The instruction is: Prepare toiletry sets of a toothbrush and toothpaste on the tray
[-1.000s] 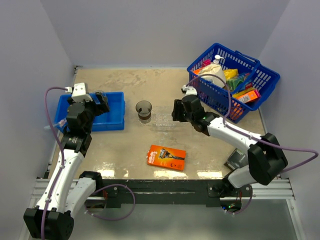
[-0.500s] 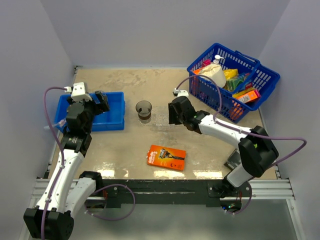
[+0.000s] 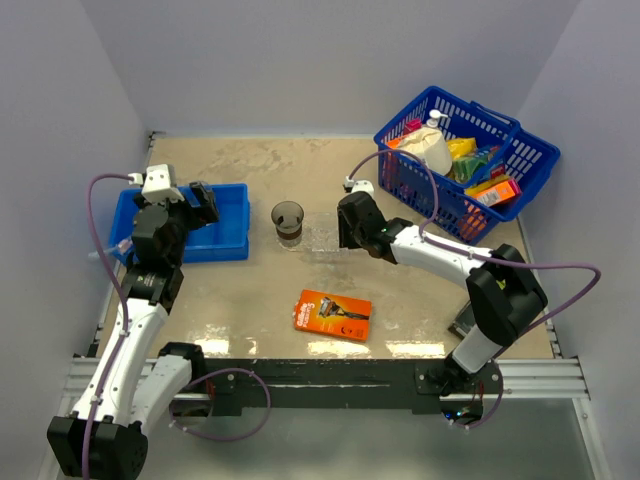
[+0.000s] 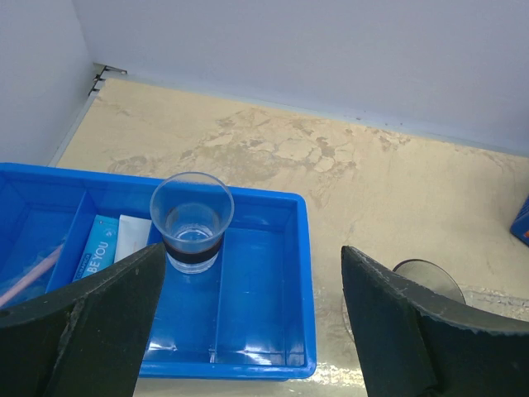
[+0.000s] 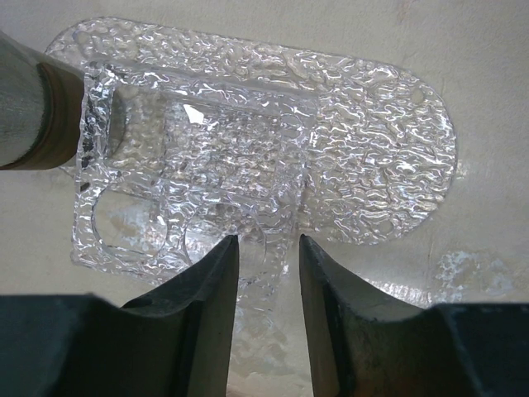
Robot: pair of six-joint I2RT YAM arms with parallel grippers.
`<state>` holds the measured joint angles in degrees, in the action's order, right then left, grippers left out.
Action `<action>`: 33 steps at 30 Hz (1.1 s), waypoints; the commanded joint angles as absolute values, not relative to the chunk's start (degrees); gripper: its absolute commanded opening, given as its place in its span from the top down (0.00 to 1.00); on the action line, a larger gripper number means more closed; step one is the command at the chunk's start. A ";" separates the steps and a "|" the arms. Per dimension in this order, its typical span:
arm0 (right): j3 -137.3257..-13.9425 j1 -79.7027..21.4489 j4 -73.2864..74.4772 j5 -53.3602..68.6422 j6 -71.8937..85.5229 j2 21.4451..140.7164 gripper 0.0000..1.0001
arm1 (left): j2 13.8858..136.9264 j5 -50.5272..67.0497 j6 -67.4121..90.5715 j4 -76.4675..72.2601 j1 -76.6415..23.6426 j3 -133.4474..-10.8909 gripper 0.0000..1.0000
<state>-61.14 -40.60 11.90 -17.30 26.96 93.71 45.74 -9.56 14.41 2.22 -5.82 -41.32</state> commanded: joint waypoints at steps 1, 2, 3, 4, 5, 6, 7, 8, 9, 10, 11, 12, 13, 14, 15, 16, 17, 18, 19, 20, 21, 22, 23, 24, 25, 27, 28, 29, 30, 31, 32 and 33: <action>-64.07 -40.96 11.51 -19.34 27.25 93.78 0.64 | 44.91 -9.58 14.85 -0.88 -6.24 -40.52 0.09; -64.16 -40.96 11.60 -19.34 27.33 93.87 0.66 | 44.91 -9.58 14.85 -0.88 -6.24 -40.52 0.09; -64.33 -40.96 11.51 -19.34 27.42 93.95 0.67 | 44.91 -9.58 14.85 -0.88 -6.24 -40.52 0.09; -64.42 -40.96 11.60 -19.34 27.51 94.22 0.68 | 45.00 -9.58 14.85 -0.88 -6.24 -40.52 0.09; -64.60 -40.96 11.69 -19.34 27.51 94.31 0.69 | 44.83 -9.58 14.85 -0.88 -6.24 -40.52 0.09; -64.77 -41.04 11.86 -19.42 27.60 94.39 0.70 | 44.82 -9.58 14.77 -0.88 -6.24 -40.52 0.09; -64.95 -40.96 11.95 -19.51 27.60 94.57 0.71 | 44.91 -9.58 14.85 -0.88 -6.24 -40.52 0.09; -65.13 -40.96 12.04 -19.60 27.86 94.74 0.72 | 44.83 -9.58 14.85 -0.88 -6.24 -40.52 0.09; -65.30 -40.96 12.22 -19.60 27.95 94.83 0.73 | 44.82 -9.58 14.85 -0.88 -6.24 -40.52 0.09; -65.39 -40.96 12.30 -19.69 28.04 94.92 0.74 | 44.82 -9.58 14.77 -0.79 -6.24 -40.52 0.09; -65.48 -40.96 12.48 -19.77 28.12 94.92 0.75 | 44.74 -9.58 14.77 -0.88 -6.24 -40.52 0.09; -65.57 -41.04 12.57 -19.86 28.12 95.10 0.76 | 44.74 -9.58 14.77 -0.88 -6.24 -40.52 0.09; -65.65 -41.04 12.57 -19.86 28.21 95.18 0.77 | 44.82 -9.58 14.77 -0.88 -6.24 -40.52 0.09; -65.83 -41.04 12.66 -19.78 28.21 95.27 0.77 | 44.65 -9.58 14.77 -0.88 -6.24 -40.52 0.09; -65.92 -40.96 12.74 -19.86 28.39 95.27 0.80 | 44.65 -9.58 14.77 -0.88 -6.24 -40.52 0.10; -65.92 -40.96 12.83 -19.86 28.39 95.45 0.81 | 44.65 -9.58 14.77 -0.88 -6.24 -40.52 0.09; -66.00 -40.96 12.75 -19.86 28.56 95.45 0.82 | 44.65 -9.67 14.77 -0.88 -6.33 -40.52 0.09; -66.09 -41.04 12.74 -19.69 28.65 95.71 0.85 | 44.65 -9.67 14.77 -0.88 -6.33 -40.52 0.09; -66.27 -41.04 12.83 -19.77 28.65 95.80 0.86 | 44.56 -9.75 14.77 -0.88 -6.33 -40.52 0.09; -66.53 -40.96 13.01 -19.78 28.91 95.89 0.87 | 44.56 -9.67 14.77 -0.88 -6.33 -40.52 0.09; -66.71 -40.96 13.09 -19.69 29.09 96.15 0.91 | 44.47 -9.67 14.77 -0.88 -6.33 -40.52 0.09; -66.80 -41.04 13.18 -19.60 29.27 96.33 0.93 | 44.47 -9.75 14.77 -0.88 -6.24 -40.52 0.09; -67.06 -40.96 13.18 -19.51 29.62 96.42 0.94 | 44.56 -9.67 14.77 -0.88 -6.33 -40.52 0.09; -67.15 -41.04 13.27 -19.34 29.79 96.50 0.95 | 44.47 -9.67 14.68 -0.88 -6.33 -40.52 0.09; -67.32 -40.96 13.45 -19.34 29.97 96.68 0.95 | 44.39 -9.67 14.68 -0.88 -6.42 -40.52 0.09; -67.85 -41.04 13.62 -19.51 30.50 96.85 0.97 | 44.47 -9.67 14.68 -0.88 -6.33 -40.52 0.09; -67.94 -40.96 13.71 -19.42 30.67 96.86 0.98 | 44.39 -9.75 14.68 -0.88 -6.33 -40.52 0.09; -67.85 -41.04 13.54 -19.51 31.20 96.77 0.99 | 44.38 -9.67 14.68 -0.88 -6.33 -40.52 0.09; -67.85 -41.04 13.36 -19.51 31.46 96.68 1.00 | 44.21 -9.67 14.68 -0.88 -6.33 -40.52 0.09; -67.85 -40.96 13.10 -19.77 31.81 96.68 1.00 | 44.21 -9.67 14.68 -0.79 -6.33 -40.52 0.09; -67.76 -40.96 13.10 -19.86 32.34 96.77 1.00 | 44.21 -9.75 14.59 -0.79 -6.33 -40.52 0.09; -67.68 -40.96 12.83 -19.95 32.60 96.59 1.00 | 44.12 -9.76 14.59 -0.88 -6.33 -40.52 0.09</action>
